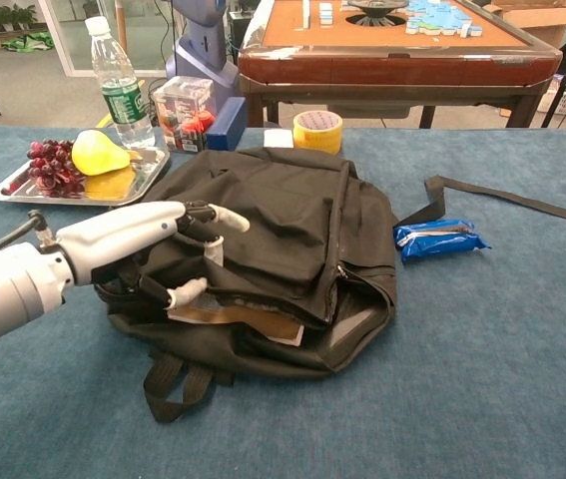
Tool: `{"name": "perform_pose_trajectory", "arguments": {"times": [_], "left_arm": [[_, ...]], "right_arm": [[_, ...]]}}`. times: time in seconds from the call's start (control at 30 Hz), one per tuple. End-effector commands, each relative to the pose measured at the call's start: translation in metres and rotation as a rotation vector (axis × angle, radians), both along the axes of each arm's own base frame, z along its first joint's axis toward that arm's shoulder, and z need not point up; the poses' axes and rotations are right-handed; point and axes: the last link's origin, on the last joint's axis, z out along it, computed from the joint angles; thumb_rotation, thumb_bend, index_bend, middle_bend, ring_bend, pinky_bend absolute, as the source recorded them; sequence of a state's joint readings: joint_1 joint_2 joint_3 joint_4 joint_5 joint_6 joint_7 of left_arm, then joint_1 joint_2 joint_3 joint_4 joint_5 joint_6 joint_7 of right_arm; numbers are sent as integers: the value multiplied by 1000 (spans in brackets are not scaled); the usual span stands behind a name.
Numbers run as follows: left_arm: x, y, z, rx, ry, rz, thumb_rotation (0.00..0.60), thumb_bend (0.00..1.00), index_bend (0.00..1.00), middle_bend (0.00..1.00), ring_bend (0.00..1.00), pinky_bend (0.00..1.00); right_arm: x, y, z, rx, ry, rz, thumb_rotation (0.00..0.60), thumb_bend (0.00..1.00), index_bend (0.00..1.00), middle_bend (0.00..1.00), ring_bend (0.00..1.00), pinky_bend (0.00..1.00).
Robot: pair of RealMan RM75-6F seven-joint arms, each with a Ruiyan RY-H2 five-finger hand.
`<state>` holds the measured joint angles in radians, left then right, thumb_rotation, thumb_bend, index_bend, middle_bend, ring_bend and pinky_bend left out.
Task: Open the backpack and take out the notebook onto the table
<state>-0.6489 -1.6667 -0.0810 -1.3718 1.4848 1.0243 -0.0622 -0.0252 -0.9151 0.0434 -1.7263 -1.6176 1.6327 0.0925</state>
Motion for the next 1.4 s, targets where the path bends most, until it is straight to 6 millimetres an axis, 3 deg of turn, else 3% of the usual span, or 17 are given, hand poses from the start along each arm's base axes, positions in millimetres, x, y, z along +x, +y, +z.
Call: {"name": "perform_pose_trajectory", "arguments": {"times": [0.03,0.43,0.7,1.17,1.4], "left_arm": [[10,6,13,-24,-92,56,600,502,634,136,30,47],[65,19,45,25,-166,-31,600,504,596,136,30,47],[89,28,55,37,-206,-22,600,504,576,136,30,47],[115,32,56,54,-205,-18,600,504,557,136,30,47],[121,33,58,65,-209,-11,600,504,550,136,30,47]], "right_arm": [[5,-2,-3,33,1,22,600,362,352,256,181,277],[45,-5,-53,354,-44,176,600,362,352,278,196,283],[66,-4,-82,540,-71,263,600,362,352,283,201,290],[124,-36,-162,793,-120,433,600,362,352,285,208,298],[145,-60,-201,827,-128,474,600,362,352,285,208,298]]}}
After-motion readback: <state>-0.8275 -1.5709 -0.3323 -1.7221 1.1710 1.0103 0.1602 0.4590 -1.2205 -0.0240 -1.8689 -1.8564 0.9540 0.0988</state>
